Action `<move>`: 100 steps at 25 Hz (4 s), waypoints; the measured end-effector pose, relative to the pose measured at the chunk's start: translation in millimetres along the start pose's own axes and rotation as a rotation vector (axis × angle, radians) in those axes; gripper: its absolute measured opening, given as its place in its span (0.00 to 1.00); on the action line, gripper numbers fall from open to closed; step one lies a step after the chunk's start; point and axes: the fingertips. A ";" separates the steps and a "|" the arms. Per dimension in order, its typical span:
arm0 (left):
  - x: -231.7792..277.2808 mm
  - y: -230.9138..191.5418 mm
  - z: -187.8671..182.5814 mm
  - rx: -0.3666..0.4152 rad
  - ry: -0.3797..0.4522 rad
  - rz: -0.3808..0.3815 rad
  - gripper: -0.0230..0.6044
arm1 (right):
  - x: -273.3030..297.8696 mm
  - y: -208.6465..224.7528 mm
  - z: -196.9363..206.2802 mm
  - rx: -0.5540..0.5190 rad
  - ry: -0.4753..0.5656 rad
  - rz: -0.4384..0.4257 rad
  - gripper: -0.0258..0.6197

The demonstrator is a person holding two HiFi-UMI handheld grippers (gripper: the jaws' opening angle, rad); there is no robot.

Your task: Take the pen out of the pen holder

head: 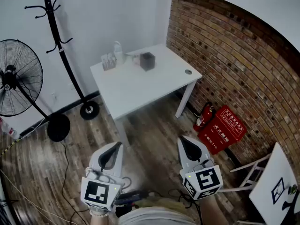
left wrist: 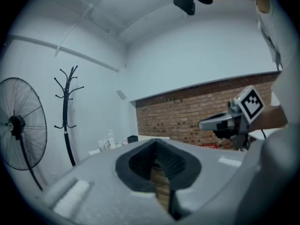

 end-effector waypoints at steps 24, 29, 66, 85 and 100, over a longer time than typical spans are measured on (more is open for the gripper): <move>-6.3 14.7 -5.3 -0.001 -0.014 -0.021 0.02 | -12.0 1.6 -8.7 0.082 0.065 -0.009 0.17; -6.6 24.1 -6.2 0.000 -0.012 -0.015 0.02 | -20.3 6.6 -6.9 0.081 0.060 -0.005 0.17; 127.6 -76.1 22.8 -0.019 -0.005 0.069 0.02 | 122.9 58.5 12.4 0.062 0.024 0.053 0.17; 223.5 -176.0 37.9 -0.047 -0.011 0.107 0.02 | 251.8 87.8 12.6 0.037 -0.003 0.090 0.17; 271.5 -224.1 60.4 -0.062 -0.015 0.140 0.02 | 318.1 99.1 30.8 0.035 -0.014 0.111 0.17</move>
Point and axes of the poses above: the fingertips, and each gripper's own axes: x forward along the fingers, y to its right, z out of its underside, and after that the axes turned 12 degrees about y, right-handed
